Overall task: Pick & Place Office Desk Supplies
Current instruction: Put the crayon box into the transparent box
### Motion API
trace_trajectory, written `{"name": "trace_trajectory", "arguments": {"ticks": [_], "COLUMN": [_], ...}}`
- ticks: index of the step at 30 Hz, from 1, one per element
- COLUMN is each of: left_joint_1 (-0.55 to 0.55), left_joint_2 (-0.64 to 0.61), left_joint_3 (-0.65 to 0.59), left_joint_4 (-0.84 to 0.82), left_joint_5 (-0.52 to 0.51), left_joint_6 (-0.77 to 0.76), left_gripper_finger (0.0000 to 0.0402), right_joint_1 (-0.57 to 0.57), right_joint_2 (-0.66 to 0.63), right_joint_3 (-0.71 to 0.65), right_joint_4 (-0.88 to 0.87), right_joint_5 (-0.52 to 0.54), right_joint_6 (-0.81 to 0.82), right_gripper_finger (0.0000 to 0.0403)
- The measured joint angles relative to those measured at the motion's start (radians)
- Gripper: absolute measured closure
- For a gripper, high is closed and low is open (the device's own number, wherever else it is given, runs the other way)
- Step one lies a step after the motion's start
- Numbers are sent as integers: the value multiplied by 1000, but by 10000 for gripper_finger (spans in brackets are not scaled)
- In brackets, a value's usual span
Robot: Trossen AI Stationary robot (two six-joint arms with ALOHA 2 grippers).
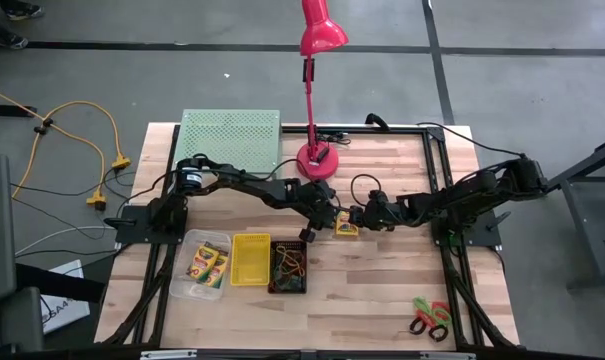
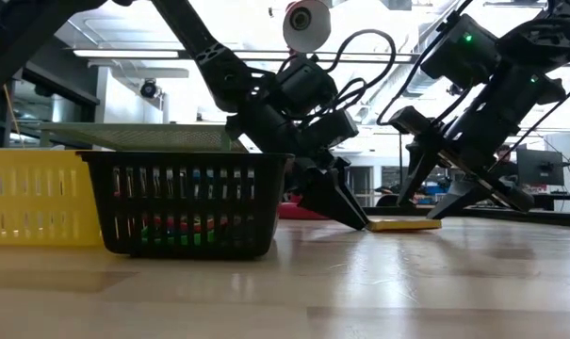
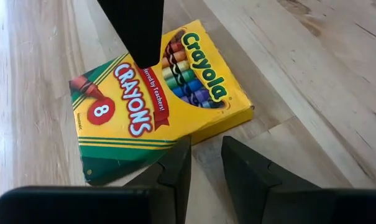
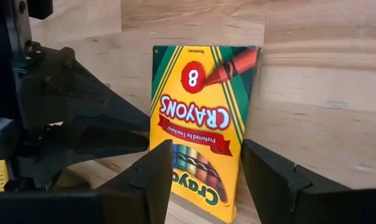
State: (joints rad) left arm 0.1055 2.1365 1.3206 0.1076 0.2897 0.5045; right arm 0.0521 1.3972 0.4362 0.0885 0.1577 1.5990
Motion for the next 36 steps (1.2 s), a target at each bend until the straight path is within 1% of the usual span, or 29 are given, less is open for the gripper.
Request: {"name": "trace_trajectory", "arguments": {"ticks": [6, 9, 12, 14, 23, 27, 32, 36], "left_joint_1": [3, 10, 10, 10, 11, 11, 11, 11], "left_joint_2": [0, 0, 0, 0, -1, -1, -1, -1], "left_joint_3": [0, 0, 0, 1, 1, 1, 1, 1], "left_joint_4": [1, -5, -9, -11, -25, -29, -30, -31], "left_joint_5": [0, 1, -3, -4, -3, -3, -4, -5], "left_joint_6": [-5, -5, -5, -12, -16, -16, -17, -23], "left_gripper_finger": [312, 312, 311, 311, 311, 311, 311, 311], "right_joint_1": [0, 0, 1, 5, 28, 30, 28, 29], "right_joint_2": [0, 0, 1, 12, 80, 82, 71, 70], "right_joint_3": [-2, -1, 3, 5, 3, 1, 0, 0], "right_joint_4": [34, 17, -44, -45, 68, 91, 166, 155], "right_joint_5": [0, -42, -84, -86, -75, -49, -32, -22], "right_joint_6": [0, -15, -4, -2, -1, -2, -49, -52], "right_gripper_finger": [226, 226, 227, 227, 227, 227, 227, 227]}}
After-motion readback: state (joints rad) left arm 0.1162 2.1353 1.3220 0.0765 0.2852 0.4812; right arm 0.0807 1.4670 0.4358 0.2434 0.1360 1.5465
